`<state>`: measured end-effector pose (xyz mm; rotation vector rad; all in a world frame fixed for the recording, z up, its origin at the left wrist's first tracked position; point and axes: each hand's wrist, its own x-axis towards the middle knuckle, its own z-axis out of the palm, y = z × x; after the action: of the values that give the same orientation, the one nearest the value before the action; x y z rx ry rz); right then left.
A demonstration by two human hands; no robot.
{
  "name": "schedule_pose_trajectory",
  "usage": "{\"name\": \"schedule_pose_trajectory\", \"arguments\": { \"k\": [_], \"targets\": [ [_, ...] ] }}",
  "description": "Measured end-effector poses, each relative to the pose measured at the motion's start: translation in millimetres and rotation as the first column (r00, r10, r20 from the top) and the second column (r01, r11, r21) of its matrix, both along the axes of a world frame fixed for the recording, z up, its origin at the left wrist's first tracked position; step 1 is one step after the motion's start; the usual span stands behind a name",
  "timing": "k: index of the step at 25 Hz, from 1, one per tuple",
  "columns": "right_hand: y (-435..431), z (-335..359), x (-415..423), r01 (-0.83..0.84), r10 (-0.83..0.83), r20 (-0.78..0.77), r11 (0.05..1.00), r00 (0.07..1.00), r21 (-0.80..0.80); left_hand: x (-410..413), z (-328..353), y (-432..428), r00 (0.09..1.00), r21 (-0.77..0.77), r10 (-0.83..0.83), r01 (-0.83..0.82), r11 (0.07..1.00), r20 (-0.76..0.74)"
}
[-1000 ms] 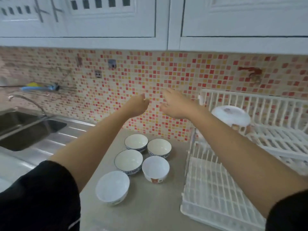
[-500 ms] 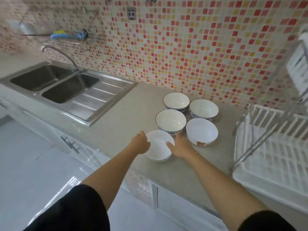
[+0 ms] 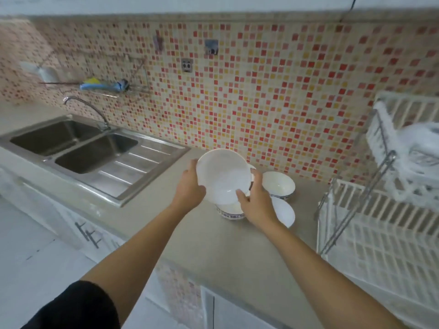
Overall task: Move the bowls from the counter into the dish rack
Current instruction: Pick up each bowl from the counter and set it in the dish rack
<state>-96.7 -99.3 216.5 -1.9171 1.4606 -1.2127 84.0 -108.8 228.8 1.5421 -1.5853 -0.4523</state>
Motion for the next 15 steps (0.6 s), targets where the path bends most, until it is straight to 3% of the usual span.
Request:
{"name": "schedule_pose_trajectory", "arguments": {
  "k": [2, 6, 11, 13, 15],
  "targets": [
    [-2, 62, -30, -0.023, 0.037, 0.078, 0.983, 0.996, -0.181, -34, 57, -7, 0.979, -0.244, -0.161, 0.127, 0.961, -0.125],
    [22, 85, -36, -0.094, 0.14, 0.191, 0.968, 0.972, -0.232, -47, 70, 18, 0.82, -0.361, -0.338, 0.174, 0.916, -0.462],
    [35, 135, -123, -0.022, 0.083, 0.209, 0.96, 0.974, -0.28, -124, 111, 10, 0.753, -0.449, -0.529, 0.346, 0.824, -0.392],
    [37, 151, -179, -0.025, 0.082, 0.213, 0.967, 0.974, -0.255, -172, 126, 7, 0.73, -0.43, -0.592, 0.438, 0.789, -0.341],
    [36, 153, -230, -0.05, 0.086, 0.179, 0.979, 0.98, -0.197, -214, 134, 5, 0.768, -0.342, -0.576, 0.481, 0.807, -0.279]
  ]
}}
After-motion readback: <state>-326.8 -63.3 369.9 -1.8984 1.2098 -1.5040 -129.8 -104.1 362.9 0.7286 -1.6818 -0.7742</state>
